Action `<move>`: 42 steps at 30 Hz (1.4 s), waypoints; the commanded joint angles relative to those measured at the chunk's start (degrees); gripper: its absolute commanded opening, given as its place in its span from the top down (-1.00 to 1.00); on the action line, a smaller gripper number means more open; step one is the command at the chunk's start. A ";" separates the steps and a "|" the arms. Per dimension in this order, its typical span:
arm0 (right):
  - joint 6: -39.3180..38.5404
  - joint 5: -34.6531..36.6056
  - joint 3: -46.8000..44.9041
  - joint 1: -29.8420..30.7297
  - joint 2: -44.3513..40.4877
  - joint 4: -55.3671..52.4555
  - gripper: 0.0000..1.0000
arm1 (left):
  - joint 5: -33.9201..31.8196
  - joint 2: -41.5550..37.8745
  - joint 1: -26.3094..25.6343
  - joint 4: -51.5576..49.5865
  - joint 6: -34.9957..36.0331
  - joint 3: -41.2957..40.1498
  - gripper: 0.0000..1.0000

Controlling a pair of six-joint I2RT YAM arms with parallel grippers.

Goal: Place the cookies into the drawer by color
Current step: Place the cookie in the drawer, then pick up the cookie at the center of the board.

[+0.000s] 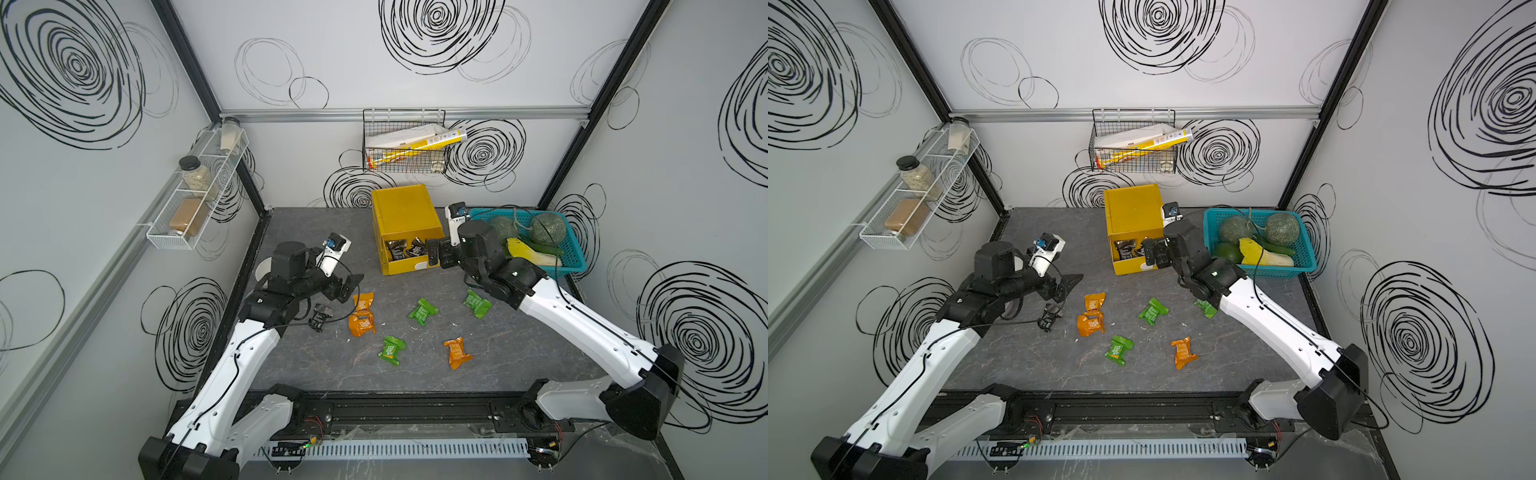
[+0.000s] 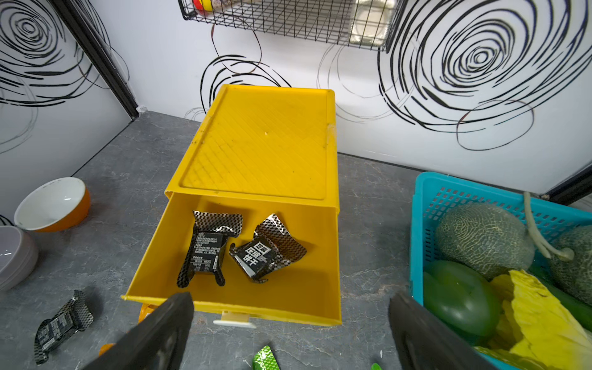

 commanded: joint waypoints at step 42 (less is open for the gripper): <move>-22.47 -32.94 -54.50 -0.25 -58.88 23.17 -1.00 | -16.60 11.66 11.55 -5.67 7.56 -17.33 -0.88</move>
